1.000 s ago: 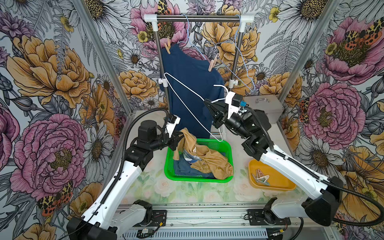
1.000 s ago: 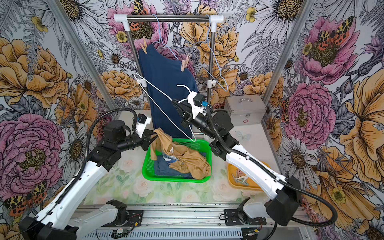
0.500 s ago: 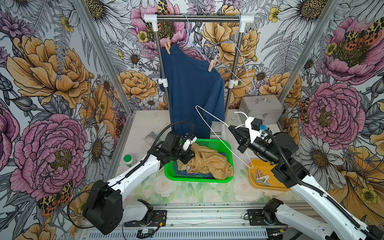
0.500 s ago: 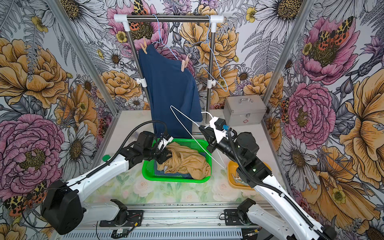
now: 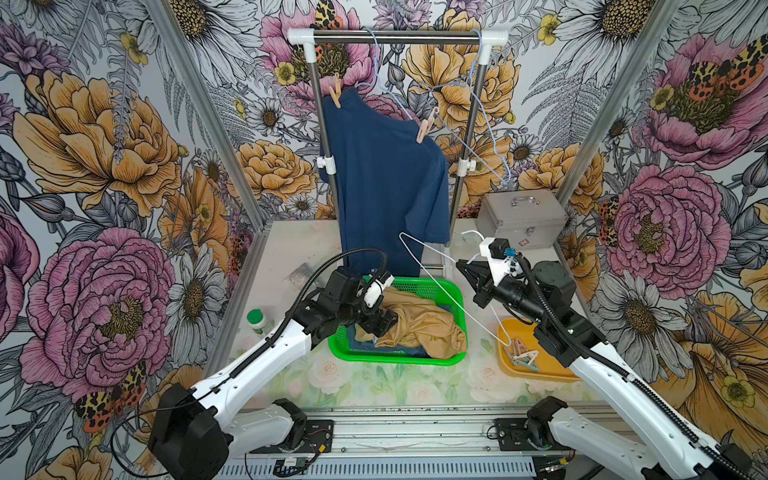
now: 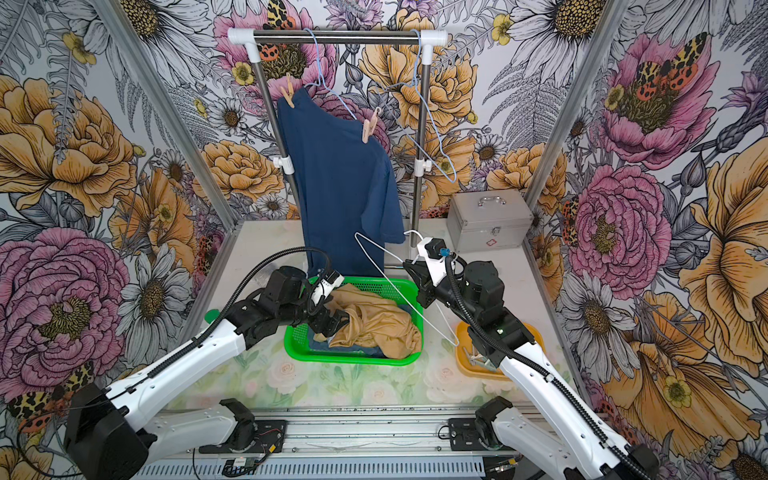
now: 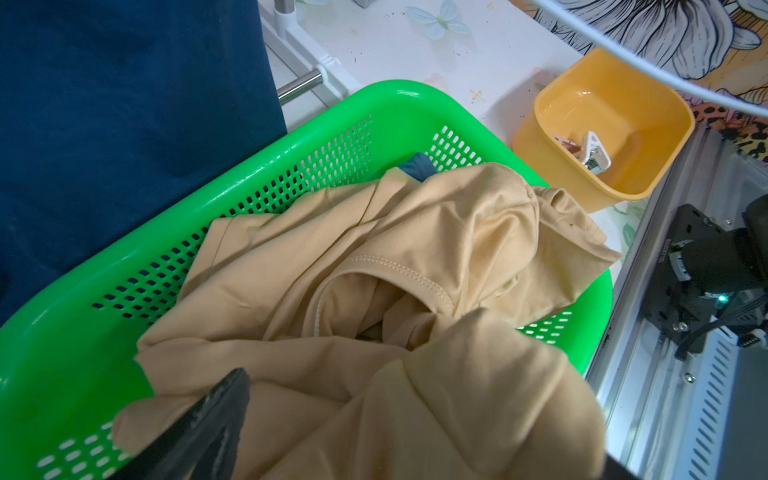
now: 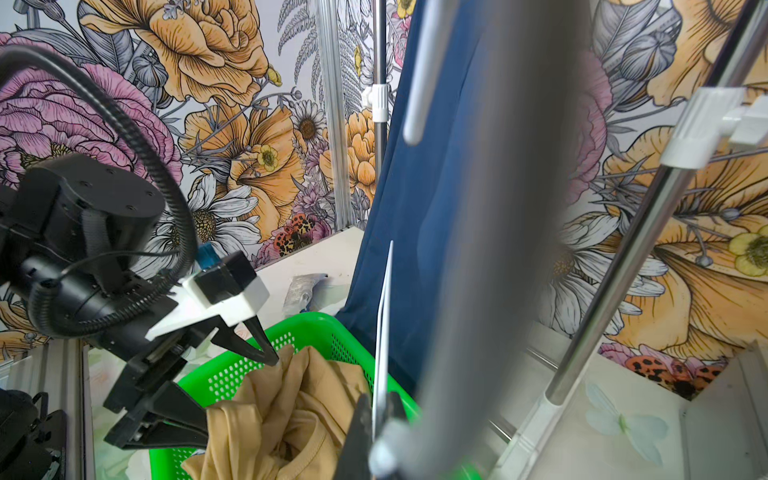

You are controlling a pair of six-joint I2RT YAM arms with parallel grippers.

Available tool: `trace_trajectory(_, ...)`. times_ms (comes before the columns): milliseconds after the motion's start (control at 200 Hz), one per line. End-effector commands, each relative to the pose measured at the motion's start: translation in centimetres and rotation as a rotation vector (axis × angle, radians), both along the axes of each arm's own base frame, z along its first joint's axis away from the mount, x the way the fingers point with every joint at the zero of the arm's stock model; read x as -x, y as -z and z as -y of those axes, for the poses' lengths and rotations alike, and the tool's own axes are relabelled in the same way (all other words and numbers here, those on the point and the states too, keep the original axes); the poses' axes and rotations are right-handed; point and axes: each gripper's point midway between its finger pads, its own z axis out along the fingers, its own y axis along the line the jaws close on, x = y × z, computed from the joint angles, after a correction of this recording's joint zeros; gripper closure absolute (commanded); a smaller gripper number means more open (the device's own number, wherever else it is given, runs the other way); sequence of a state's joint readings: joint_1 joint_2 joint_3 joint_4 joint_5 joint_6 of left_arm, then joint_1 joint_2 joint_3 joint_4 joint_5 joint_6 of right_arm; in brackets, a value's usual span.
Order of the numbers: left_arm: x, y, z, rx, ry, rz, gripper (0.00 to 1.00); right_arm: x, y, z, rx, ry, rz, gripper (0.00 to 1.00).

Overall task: Remove the clothespins securing t-shirts to the hanger
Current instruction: Place the T-shirt in the basket.

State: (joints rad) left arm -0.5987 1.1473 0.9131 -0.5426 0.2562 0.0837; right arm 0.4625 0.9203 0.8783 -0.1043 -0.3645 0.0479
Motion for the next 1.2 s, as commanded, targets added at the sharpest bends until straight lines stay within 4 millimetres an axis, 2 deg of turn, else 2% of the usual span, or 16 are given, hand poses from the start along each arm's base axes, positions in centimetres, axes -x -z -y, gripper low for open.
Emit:
trace_trajectory(0,-0.5,-3.3,-1.6,0.027,-0.081,0.018,0.05,0.3,-1.4,-0.5,-0.034,-0.043,0.000,1.00)
trace_trajectory(135,-0.6,-6.6,-2.6,0.020,-0.075,0.145,0.04,0.2,-1.0,-1.0,-0.035,-0.078,-0.026,1.00)
trace_trajectory(275,-0.7,-7.6,-2.8,-0.023,-0.055,0.180,0.03,-0.1,-0.7,-1.3,-0.034,-0.087,-0.052,1.00)
trace_trajectory(360,-1.1,-6.0,-2.4,-0.111,-0.040,0.151,0.03,-0.1,-1.0,-1.4,-0.035,-0.092,-0.051,1.00)
trace_trajectory(535,-2.0,0.5,-2.6,-0.449,0.024,0.036,0.01,-0.3,-1.0,-1.1,-0.007,-0.075,-0.054,1.00)
trace_trajectory(635,-2.2,1.2,-1.9,-0.482,0.065,0.014,0.01,-0.3,-0.9,-0.5,0.021,-0.049,-0.055,1.00)
trace_trajectory(800,-2.2,-0.7,-1.9,-0.470,0.098,0.081,0.01,-0.7,-0.2,-0.1,0.051,-0.030,-0.085,1.00)
trace_trajectory(1055,-1.6,-4.4,-4.1,-0.519,0.122,0.264,0.01,-1.5,0.6,-0.4,0.061,-0.032,-0.122,1.00)
trace_trajectory(1130,-1.7,-5.5,-4.0,-0.536,0.167,0.327,0.01,-1.6,0.7,-0.8,0.051,-0.047,-0.142,1.00)
trace_trajectory(1195,-2.1,-6.7,-3.0,-0.523,0.221,0.406,0.02,-1.8,1.0,-1.1,0.043,-0.053,-0.163,1.00)
